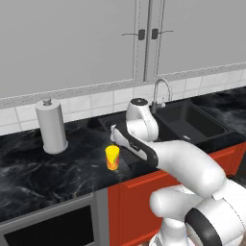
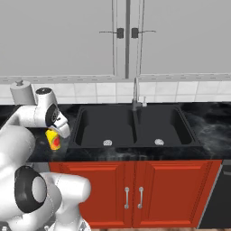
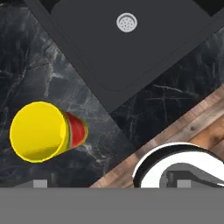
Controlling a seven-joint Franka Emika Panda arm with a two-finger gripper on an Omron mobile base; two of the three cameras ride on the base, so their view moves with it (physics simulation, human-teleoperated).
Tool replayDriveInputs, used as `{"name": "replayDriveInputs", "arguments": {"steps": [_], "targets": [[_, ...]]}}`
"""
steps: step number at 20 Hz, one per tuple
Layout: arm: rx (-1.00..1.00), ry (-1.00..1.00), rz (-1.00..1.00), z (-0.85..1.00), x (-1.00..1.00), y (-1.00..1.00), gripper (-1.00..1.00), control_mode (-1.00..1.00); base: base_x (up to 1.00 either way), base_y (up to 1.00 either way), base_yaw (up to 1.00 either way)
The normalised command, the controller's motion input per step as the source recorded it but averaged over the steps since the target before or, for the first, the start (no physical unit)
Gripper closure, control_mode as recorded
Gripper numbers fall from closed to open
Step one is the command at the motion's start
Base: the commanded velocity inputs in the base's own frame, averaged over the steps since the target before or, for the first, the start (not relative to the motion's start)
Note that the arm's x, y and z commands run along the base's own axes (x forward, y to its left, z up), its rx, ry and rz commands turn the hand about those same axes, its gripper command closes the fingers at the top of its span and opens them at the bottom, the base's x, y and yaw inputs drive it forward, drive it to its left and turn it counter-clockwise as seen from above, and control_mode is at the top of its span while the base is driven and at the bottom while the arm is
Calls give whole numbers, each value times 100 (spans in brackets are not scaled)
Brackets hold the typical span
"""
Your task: Pick the cup and bowl from the counter and place them on the counter next to the sink.
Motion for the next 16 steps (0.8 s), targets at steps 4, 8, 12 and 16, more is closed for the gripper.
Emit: {"name": "replayDriveInputs", "arguments": {"steps": [4,8,12,16], "targets": [[0,0,17,0,-71,-21,-100,-100,0,0,0],[-1,0,34,0,-72,-16,-100,-100,0,0,0],[-6,0,40,1,-65,-18,-100,-100,0,0,0],[-11,0,36,9,-74,-34,-100,-100,0,0,0]]}}
